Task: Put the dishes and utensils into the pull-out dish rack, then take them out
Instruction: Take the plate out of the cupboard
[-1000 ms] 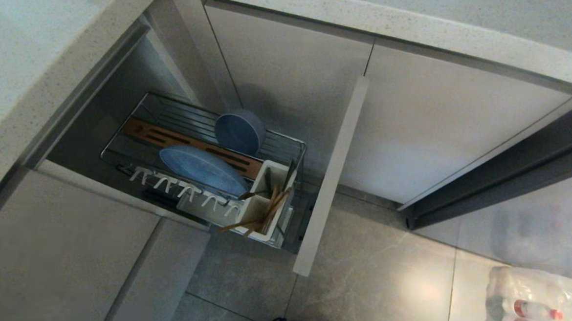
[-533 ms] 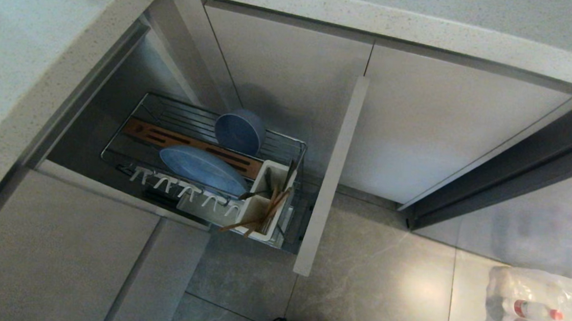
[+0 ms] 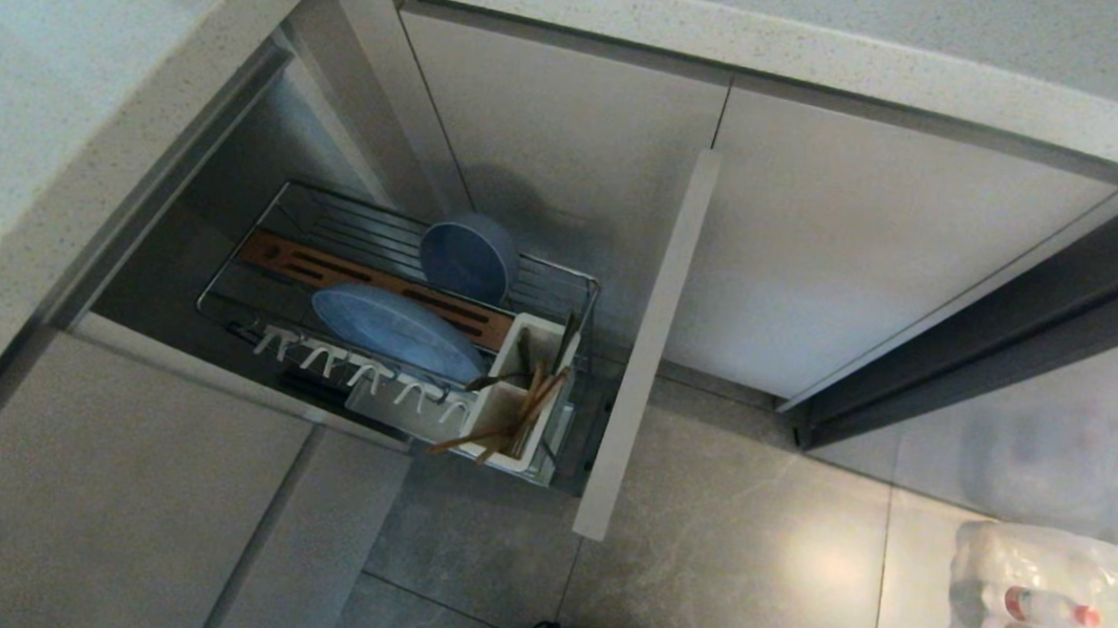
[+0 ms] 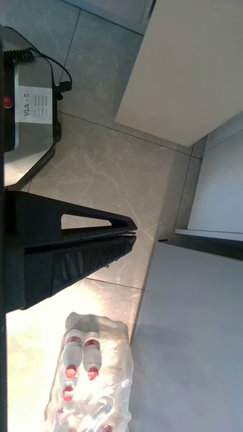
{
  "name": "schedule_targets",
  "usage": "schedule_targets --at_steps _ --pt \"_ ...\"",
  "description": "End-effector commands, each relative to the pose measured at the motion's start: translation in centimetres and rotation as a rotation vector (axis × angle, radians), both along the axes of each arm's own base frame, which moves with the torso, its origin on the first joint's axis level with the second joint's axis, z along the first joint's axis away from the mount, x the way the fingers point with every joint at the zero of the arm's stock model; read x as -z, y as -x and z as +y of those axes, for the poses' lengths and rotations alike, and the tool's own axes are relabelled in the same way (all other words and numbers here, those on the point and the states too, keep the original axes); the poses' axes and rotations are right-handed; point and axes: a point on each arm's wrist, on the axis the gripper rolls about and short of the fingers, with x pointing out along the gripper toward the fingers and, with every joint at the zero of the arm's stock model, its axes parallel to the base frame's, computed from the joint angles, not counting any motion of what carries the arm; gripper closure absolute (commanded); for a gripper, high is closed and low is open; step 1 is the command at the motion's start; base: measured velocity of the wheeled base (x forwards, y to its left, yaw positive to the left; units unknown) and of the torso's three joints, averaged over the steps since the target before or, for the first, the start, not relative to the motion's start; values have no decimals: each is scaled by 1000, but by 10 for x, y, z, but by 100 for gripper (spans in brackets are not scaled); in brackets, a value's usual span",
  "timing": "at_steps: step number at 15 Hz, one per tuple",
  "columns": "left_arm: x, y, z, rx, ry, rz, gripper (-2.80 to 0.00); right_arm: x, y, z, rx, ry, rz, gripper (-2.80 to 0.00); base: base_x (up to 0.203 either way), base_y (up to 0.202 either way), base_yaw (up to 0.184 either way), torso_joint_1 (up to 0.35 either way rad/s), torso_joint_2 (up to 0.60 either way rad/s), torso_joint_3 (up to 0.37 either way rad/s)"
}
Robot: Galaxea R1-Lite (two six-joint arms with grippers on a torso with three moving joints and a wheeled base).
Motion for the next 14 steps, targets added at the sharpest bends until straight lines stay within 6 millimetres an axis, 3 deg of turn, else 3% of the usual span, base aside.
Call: schedule_targets --at_steps 1,5,7,10,14 --pt "0 0 0 -1 0 4 0 0 0 0 0 0 1 0 0 0 0 0 0 0" --pt "0 0 0 0 -6 -2 0 0 0 0 0 0 1 0 0 0 0 0 0 0" --pt "-14 4 0 -3 19 -55 0 0 0 0 0 0 1 0 0 0 0 0 0 0" --pt "-56 24 0 7 86 -173 0 0 0 0 0 0 1 0 0 0 0 0 0 0" --pt "-121 66 -1 36 93 -183 0 0 0 0 0 0 0 0 0 0 0 0 0 0"
